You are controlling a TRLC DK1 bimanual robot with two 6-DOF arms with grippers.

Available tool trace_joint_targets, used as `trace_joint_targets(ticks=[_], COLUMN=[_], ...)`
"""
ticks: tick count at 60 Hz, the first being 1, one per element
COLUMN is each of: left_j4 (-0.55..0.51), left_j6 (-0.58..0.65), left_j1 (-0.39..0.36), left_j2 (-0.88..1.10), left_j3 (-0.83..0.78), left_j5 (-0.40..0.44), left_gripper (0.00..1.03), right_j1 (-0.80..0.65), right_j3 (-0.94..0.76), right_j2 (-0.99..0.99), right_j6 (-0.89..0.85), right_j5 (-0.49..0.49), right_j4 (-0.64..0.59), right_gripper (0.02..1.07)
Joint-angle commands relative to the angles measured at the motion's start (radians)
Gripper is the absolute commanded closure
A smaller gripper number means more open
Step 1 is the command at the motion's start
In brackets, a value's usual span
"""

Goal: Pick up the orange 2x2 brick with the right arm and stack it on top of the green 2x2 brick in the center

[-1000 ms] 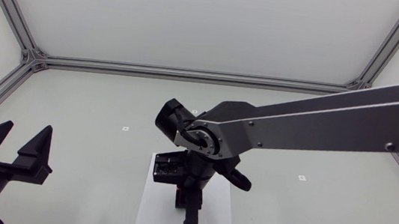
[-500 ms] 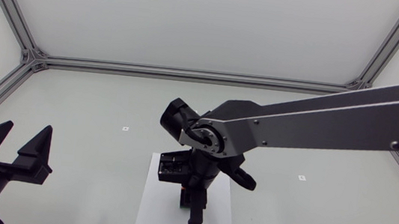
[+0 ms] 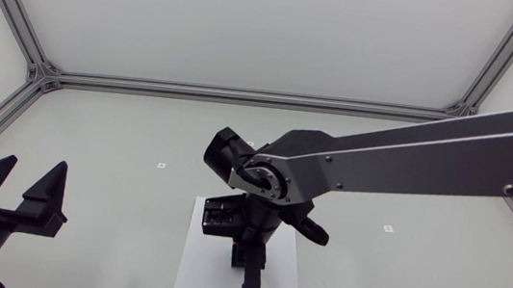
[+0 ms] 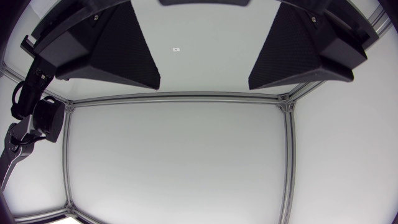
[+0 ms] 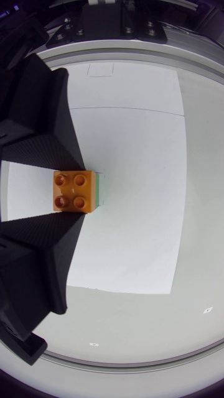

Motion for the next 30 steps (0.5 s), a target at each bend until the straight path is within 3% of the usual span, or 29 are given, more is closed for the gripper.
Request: trace_joint_targets(ticks=[1, 30], left_j4=[-0.01, -0.01], left_j6=[0.006, 0.006], left_j1=[0.002, 0.002], left_j2=[-0.006, -0.006], left_j3=[-0.041, -0.041], left_j5=[0.001, 0.001], left_gripper=[0.04, 0.04], right_j1=[0.02, 0.023], right_j3=[-0.046, -0.024], right_j2=[0.061, 0.068], right_j6=[0.017, 0.043], right_j5=[0.006, -0.018], right_j4=[-0.024, -0.018], right_gripper=[0.95, 0.95])
